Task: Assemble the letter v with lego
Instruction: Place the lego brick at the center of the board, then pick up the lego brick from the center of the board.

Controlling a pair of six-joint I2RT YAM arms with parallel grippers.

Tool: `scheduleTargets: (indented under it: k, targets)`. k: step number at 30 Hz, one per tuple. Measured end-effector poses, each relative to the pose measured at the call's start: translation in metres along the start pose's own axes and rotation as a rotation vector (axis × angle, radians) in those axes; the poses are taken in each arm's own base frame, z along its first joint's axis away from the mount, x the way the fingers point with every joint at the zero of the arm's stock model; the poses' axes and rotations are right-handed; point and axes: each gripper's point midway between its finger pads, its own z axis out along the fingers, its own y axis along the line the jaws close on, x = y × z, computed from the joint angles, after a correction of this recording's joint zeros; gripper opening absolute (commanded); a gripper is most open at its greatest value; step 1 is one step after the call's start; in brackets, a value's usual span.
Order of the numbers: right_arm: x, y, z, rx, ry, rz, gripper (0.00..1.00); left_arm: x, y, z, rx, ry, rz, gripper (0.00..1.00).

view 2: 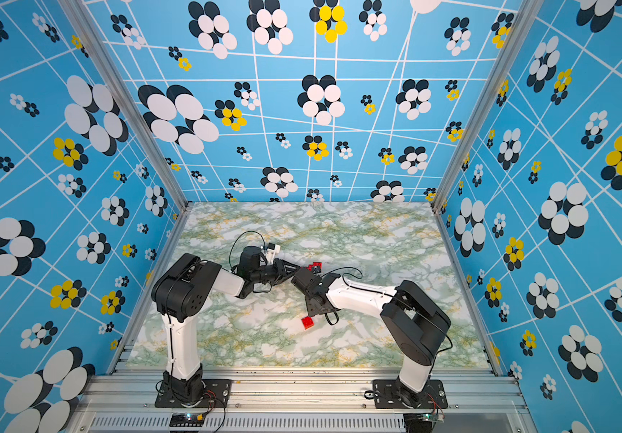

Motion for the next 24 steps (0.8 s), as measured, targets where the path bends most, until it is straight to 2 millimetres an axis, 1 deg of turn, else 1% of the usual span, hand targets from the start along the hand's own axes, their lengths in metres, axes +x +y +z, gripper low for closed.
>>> scheduleTargets:
  k: [2,3,4,6,8,10,13,19,24]
  targets:
    - [-0.004,0.000,-0.015,0.004,-0.013,-0.016,0.61,0.000,0.000,0.000,0.000,0.000,0.000,0.00]
    - [-0.006,0.004,-0.022,0.001,-0.019,-0.029,0.61,0.000,0.000,0.000,0.000,0.000,0.000,0.00]
    - [-0.008,0.009,-0.029,-0.006,-0.026,-0.043,0.60,0.000,0.000,0.000,0.000,0.000,0.000,0.00]
    - [-0.009,0.025,-0.044,-0.033,-0.037,-0.088,0.59,0.000,0.000,0.000,0.000,-0.001,0.000,0.00]
    - [-0.002,0.039,-0.053,-0.066,-0.025,-0.129,0.59,0.000,0.000,0.000,-0.001,-0.002,0.000,0.00]
    - [0.007,0.050,-0.058,-0.095,0.004,-0.165,0.59,0.000,0.000,0.000,-0.001,-0.002,0.001,0.00]
    - [0.021,0.055,-0.052,-0.102,0.071,-0.200,0.61,0.001,0.000,0.001,-0.001,-0.001,0.002,0.00]
    - [0.040,0.058,-0.028,-0.082,0.176,-0.231,0.63,0.001,0.000,0.001,-0.002,-0.001,0.003,0.00]
    - [0.044,0.060,-0.019,-0.073,0.197,-0.236,0.56,0.001,0.000,0.001,-0.003,-0.002,0.002,0.00]
